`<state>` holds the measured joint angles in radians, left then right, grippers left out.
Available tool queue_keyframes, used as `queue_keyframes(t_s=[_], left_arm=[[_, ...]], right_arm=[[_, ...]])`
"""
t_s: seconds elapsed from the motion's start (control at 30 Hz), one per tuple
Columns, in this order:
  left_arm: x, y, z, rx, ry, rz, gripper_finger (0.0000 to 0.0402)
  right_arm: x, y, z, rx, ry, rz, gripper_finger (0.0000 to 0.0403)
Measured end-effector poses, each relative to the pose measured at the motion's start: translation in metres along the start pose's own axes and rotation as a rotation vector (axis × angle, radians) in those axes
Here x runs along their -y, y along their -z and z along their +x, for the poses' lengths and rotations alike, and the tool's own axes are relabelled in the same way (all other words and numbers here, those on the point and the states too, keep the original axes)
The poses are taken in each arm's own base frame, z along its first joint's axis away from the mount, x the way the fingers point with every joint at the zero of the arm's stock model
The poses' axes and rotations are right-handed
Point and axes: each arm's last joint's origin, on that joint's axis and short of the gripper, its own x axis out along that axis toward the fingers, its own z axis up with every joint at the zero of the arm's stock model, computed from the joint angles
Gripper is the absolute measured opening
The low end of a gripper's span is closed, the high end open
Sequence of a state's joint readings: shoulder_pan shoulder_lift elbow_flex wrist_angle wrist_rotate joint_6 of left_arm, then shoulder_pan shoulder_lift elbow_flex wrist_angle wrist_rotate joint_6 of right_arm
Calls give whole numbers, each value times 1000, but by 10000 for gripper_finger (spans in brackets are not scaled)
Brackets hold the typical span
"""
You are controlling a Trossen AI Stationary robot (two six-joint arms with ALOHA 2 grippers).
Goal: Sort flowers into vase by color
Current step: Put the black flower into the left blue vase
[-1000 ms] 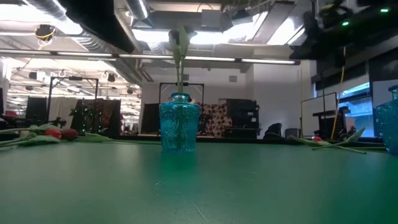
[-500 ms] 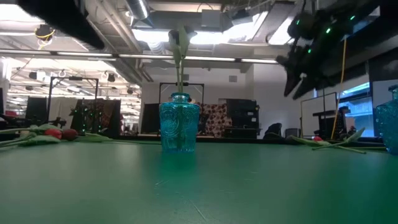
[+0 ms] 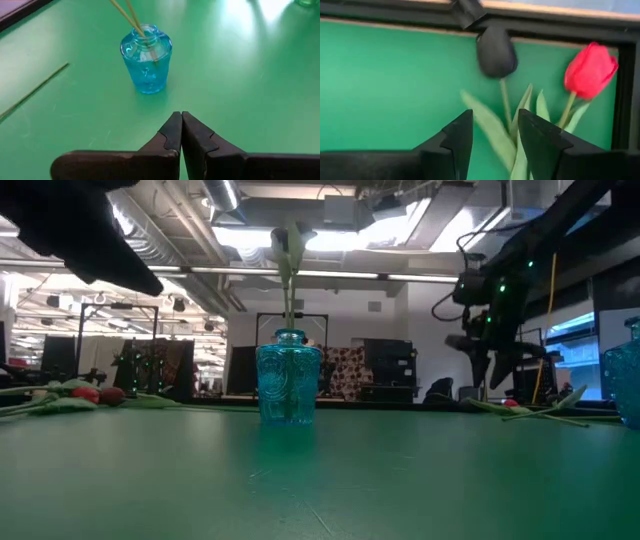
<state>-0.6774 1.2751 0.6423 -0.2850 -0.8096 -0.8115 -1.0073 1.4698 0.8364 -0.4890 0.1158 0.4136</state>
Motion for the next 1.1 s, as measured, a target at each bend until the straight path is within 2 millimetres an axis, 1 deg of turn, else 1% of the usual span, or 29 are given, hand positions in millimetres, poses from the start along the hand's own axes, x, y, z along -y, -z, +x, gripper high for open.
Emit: queue_keyframes(t_s=[0.17, 0.4, 0.63, 0.73, 0.93, 1.0, 1.1], left_arm=[[-2, 3, 4, 19, 8, -33, 3], [-5, 0, 8, 23, -12, -50, 4], [-4, -2, 9, 36, 0, -72, 4], [-4, -2, 9, 38, 2, -74, 4], [-4, -3, 9, 40, 1, -32, 4], [-4, -3, 9, 40, 0, -20, 4], [-4, -3, 9, 42, -3, -13, 4]], right_arm=[[-2, -5, 16, 32, 21, 3, 149], [-6, -6, 34, 11, 15, 1, 124], [-5, -8, 36, 27, 79, 42, 84], [-5, -6, 36, 7, 87, 30, 70], [-6, 0, 36, -76, 41, 1, 72], [-13, 4, 35, -82, 34, -34, 77], [-25, 9, 33, -95, -31, -56, 80]])
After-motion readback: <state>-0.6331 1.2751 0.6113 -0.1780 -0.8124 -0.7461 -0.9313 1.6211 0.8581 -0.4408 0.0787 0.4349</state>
